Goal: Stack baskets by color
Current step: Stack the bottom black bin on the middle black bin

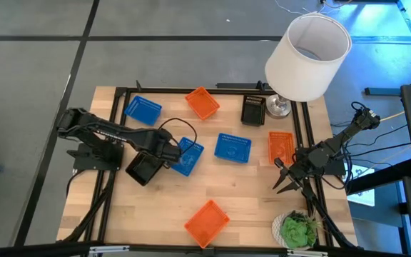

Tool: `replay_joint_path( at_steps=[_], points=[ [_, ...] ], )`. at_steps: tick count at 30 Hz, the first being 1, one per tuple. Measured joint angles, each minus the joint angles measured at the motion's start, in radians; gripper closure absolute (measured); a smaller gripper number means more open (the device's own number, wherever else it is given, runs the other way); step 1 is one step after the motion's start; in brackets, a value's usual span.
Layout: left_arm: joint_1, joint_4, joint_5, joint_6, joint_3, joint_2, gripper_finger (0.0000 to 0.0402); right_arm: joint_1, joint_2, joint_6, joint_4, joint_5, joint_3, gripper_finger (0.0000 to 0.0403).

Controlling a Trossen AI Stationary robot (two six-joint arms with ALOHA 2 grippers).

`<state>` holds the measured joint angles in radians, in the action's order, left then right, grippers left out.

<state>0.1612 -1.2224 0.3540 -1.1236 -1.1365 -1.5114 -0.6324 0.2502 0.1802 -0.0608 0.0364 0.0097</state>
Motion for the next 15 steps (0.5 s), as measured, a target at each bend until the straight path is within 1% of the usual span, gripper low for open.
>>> replay_joint_path(
  at_steps=[2,9,15],
  points=[
    [-0.001,0.009,0.03,0.0,0.008,-0.008,0.0337,0.0,0.0,0.0,0.0,0.0,0.0,0.0309],
    [-0.011,0.106,0.021,-0.049,0.093,-0.009,0.0337,0.0,0.0,0.0,0.0,0.0,0.0,0.0309],
    [-0.008,0.204,0.033,-0.053,0.16,-0.009,0.0337,0.0,0.0,0.0,0.0,0.0,0.0,0.0309]
  ],
)
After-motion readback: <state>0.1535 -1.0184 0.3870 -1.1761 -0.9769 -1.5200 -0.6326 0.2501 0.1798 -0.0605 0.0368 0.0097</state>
